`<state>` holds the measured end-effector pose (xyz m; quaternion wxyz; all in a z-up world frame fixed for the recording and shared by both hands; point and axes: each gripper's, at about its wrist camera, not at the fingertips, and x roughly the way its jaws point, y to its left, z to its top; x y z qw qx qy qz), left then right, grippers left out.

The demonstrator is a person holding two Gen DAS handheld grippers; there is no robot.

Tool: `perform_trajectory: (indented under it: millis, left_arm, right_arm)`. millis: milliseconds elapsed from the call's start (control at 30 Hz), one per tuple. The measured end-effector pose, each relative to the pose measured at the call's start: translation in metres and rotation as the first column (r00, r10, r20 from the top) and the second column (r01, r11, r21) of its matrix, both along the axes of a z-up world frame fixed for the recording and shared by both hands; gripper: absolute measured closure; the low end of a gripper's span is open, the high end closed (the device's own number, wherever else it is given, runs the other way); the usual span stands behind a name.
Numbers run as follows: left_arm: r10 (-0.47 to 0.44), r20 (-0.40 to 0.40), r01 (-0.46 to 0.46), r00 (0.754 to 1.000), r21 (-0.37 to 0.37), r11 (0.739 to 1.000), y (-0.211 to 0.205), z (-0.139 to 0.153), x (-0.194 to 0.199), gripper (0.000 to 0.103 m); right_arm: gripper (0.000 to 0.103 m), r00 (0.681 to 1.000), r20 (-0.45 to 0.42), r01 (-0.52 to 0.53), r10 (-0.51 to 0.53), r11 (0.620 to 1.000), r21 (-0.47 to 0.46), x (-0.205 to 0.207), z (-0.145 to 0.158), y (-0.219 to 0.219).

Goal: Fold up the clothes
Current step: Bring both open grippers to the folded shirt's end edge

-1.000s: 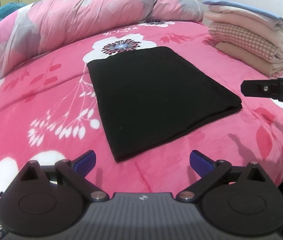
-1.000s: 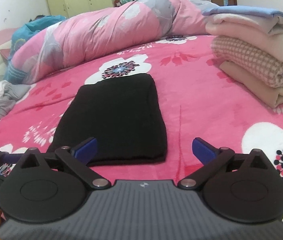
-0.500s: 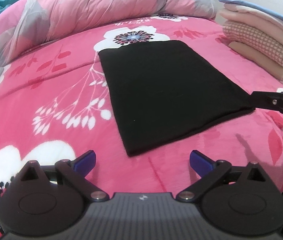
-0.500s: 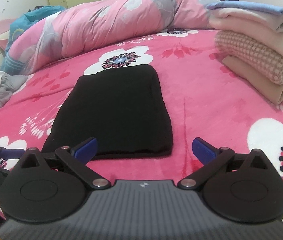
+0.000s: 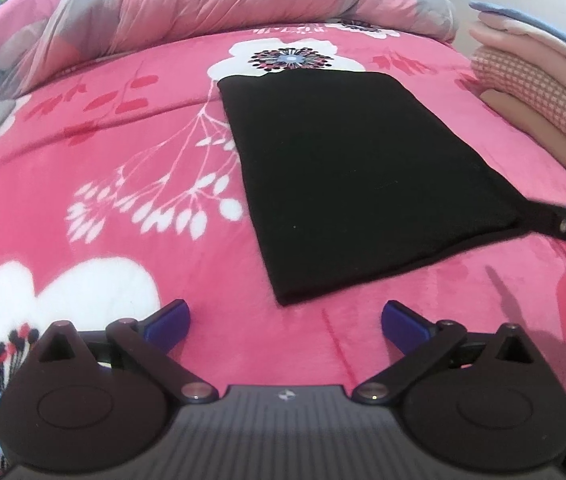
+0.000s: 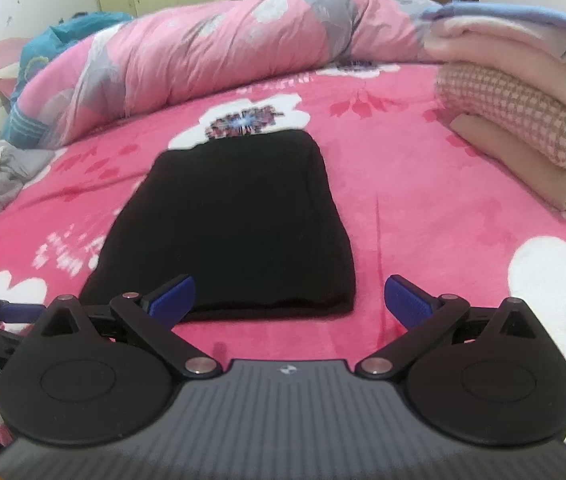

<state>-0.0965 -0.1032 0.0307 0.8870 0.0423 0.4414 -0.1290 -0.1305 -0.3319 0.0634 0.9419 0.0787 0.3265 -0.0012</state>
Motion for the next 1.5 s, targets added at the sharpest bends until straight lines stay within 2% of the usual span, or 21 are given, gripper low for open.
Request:
perform_trajectory:
  millis: [167, 367, 467, 667, 900, 1267, 1400, 1500]
  left_arm:
    - [0.004, -0.001, -0.004, 1.0, -0.019, 1.0, 0.003, -0.001, 0.002, 0.0]
    - [0.003, -0.012, -0.003, 1.0, -0.024, 1.0, 0.004, -0.002, 0.005, 0.0]
    - [0.017, -0.029, -0.018, 0.999, -0.028, 0.999, 0.003, -0.002, 0.008, 0.0]
    - [0.089, -0.074, -0.093, 0.993, -0.058, 0.994, 0.005, -0.001, 0.016, 0.0]
    - [0.108, -0.048, -0.111, 0.993, -0.078, 0.991, 0.007, -0.003, 0.015, 0.0]
    - [0.031, -0.011, -0.032, 0.999, -0.026, 0.999, 0.004, -0.006, 0.014, 0.0]
    - [-0.014, -0.002, 0.014, 1.0, -0.046, 0.999, 0.012, -0.006, 0.013, 0.0]
    - [-0.014, 0.009, 0.015, 1.0, -0.084, 0.996, 0.019, -0.003, 0.012, 0.0]
  right_arm:
    - [0.001, 0.982, -0.179, 0.06, -0.068, 0.997, -0.048, 0.017, -0.025, -0.001]
    - [0.001, 0.977, -0.198, 0.064, -0.079, 0.995, -0.078, 0.019, -0.03, 0.006]
    - [0.001, 0.976, -0.2, 0.073, -0.085, 0.995, -0.066, 0.019, -0.03, 0.007]
    - [0.001, 0.981, -0.162, 0.098, -0.105, 0.994, -0.048, 0.015, -0.032, 0.003]
    - [0.001, 0.989, -0.1, 0.101, -0.105, 0.994, -0.044, 0.004, -0.035, 0.004]
    - [0.001, 0.997, -0.058, 0.051, -0.051, 0.999, -0.004, -0.005, -0.037, -0.005]
    - [0.001, 1.0, -0.004, -0.007, 0.008, 0.998, 0.066, -0.016, -0.038, -0.019]
    - [0.001, 0.997, 0.065, -0.061, 0.05, 0.983, 0.171, -0.027, -0.041, -0.039]
